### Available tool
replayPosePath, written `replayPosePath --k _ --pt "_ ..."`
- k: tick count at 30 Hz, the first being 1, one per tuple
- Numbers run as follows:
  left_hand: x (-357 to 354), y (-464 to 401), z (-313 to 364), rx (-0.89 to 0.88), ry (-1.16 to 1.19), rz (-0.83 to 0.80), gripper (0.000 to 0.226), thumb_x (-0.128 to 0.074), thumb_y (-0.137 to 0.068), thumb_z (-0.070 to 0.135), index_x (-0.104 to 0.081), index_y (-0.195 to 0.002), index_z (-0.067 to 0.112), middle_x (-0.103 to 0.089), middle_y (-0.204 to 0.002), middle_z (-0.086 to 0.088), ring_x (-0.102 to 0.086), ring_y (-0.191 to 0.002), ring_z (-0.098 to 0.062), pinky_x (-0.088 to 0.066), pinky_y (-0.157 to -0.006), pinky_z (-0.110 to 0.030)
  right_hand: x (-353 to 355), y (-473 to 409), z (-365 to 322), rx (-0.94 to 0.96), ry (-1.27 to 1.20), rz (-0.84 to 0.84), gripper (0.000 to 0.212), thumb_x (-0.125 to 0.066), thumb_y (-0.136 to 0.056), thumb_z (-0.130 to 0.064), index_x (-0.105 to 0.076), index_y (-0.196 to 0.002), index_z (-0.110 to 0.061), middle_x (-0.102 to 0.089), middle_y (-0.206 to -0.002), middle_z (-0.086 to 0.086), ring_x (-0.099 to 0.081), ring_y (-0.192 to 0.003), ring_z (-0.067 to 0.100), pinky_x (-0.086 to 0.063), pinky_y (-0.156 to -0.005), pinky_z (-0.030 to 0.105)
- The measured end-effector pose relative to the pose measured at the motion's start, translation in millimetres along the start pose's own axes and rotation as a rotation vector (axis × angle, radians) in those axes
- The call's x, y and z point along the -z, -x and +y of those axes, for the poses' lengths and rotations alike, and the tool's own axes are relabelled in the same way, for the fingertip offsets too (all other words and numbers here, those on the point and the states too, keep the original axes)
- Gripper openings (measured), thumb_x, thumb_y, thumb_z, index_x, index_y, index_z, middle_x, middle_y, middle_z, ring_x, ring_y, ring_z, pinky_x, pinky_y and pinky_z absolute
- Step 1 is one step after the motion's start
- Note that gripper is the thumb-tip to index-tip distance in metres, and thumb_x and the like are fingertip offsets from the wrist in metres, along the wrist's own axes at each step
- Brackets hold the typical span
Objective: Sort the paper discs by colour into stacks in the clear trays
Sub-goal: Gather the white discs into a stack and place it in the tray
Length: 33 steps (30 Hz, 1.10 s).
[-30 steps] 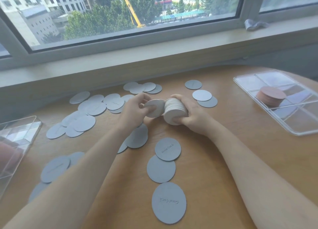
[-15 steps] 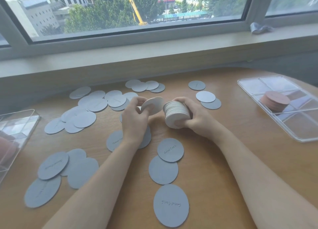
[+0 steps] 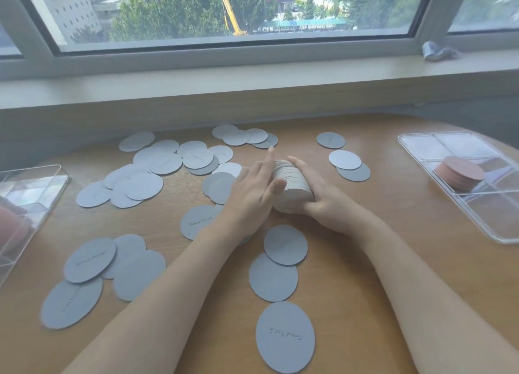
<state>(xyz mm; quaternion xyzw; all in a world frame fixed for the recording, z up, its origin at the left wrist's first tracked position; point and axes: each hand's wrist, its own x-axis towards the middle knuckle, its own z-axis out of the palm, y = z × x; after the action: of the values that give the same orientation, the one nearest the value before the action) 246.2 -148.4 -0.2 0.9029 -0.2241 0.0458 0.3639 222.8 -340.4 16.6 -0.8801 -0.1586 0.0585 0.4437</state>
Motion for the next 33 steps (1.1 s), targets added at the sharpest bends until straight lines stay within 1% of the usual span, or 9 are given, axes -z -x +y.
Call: replayPosePath --k 2,5,10,14,16,19,25,29,33 --pt "1 1 4 -0.024 -0.101 -0.003 0.108 0.007 -0.074 0.090 -0.006 -0.160 0.026 -0.043 -0.143 0.006 -0.035 -0.124 -0.017 -0.025 -0.108 -0.033 0 0 1 0.002 0.032 -0.001 0.086 -0.071 -0.090 -0.033 -0.014 -0.153 -0.042 -0.026 -0.157 -0.015 -0.030 -0.141 0.003 -0.029 -0.117 0.033" --pt "6 -1 9 -0.054 -0.156 -0.035 0.097 -0.012 -0.082 0.083 -0.011 -0.160 0.025 -0.042 -0.148 0.006 -0.034 -0.126 -0.016 -0.024 -0.106 -0.030 -1 -2 2 0.015 0.052 0.022 0.081 -0.072 -0.088 -0.039 -0.020 -0.150 -0.039 -0.035 -0.150 -0.013 -0.037 -0.135 0.006 -0.034 -0.112 0.033" --pt "7 3 6 -0.024 0.080 -0.149 0.084 -0.051 -0.085 0.070 -0.023 -0.154 0.030 -0.042 -0.148 0.009 -0.041 -0.132 -0.011 -0.035 -0.107 -0.031 -4 -7 13 0.030 0.174 0.093 0.073 -0.068 -0.086 -0.036 -0.028 -0.146 -0.029 -0.041 -0.145 -0.005 -0.040 -0.132 0.017 -0.033 -0.112 0.044" --pt "11 3 4 -0.003 0.128 -0.139 0.061 -0.067 -0.093 0.036 -0.035 -0.145 0.029 -0.057 -0.110 0.021 -0.055 -0.090 0.012 -0.037 -0.077 -0.005 4 -5 19 0.016 0.187 0.057 0.085 -0.073 -0.078 -0.050 -0.025 -0.147 -0.036 -0.041 -0.145 -0.007 -0.035 -0.136 0.015 -0.030 -0.114 0.042" --pt "11 4 2 0.016 0.099 -0.120 0.057 -0.067 -0.093 0.031 -0.038 -0.142 0.029 -0.057 -0.094 0.019 -0.057 -0.079 0.008 -0.037 -0.068 -0.006 19 -2 22 -0.008 0.221 0.071 0.102 -0.073 -0.067 -0.064 -0.023 -0.152 -0.035 -0.038 -0.148 -0.009 -0.029 -0.139 0.010 -0.026 -0.117 0.039" --pt "8 8 -3 0.029 0.071 -0.078 0.061 -0.067 -0.092 0.034 -0.036 -0.144 0.029 -0.059 -0.104 0.009 -0.064 -0.089 -0.007 -0.039 -0.071 -0.006 38 -4 36 -0.069 0.513 0.261 0.112 -0.059 -0.065 -0.083 -0.024 -0.154 -0.025 -0.033 -0.154 -0.003 -0.022 -0.145 0.015 -0.014 -0.121 0.045" --pt "3 10 -6 0.022 0.053 -0.017 0.061 -0.066 -0.091 0.041 -0.035 -0.143 0.030 -0.059 -0.101 0.008 -0.060 -0.083 -0.009 -0.038 -0.070 -0.018 38 -12 55 -0.339 0.651 0.313 0.081 -0.046 -0.094 -0.062 -0.018 -0.156 -0.019 -0.016 -0.164 -0.003 -0.005 -0.152 0.013 0.007 -0.121 0.048" --pt "4 12 -5 0.014 0.069 -0.022 0.060 -0.068 -0.089 0.042 -0.038 -0.141 0.030 -0.054 -0.082 0.015 -0.054 -0.069 -0.005 -0.036 -0.066 -0.019 39 -13 58 -0.298 0.661 0.475 0.052 -0.056 -0.096 -0.044 -0.047 -0.142 -0.023 -0.048 -0.146 -0.002 -0.037 -0.138 0.018 -0.009 -0.120 0.048" --pt "3 12 -6 0.006 0.107 -0.033 0.060 -0.068 -0.088 0.046 -0.040 -0.139 0.033 -0.058 -0.087 0.013 -0.053 -0.063 -0.002 -0.036 -0.064 -0.019 39 -13 57 -0.187 0.707 0.578 0.029 -0.063 -0.092 -0.032 -0.066 -0.120 -0.026 -0.063 -0.119 -0.003 -0.053 -0.115 0.021 -0.025 -0.105 0.040"
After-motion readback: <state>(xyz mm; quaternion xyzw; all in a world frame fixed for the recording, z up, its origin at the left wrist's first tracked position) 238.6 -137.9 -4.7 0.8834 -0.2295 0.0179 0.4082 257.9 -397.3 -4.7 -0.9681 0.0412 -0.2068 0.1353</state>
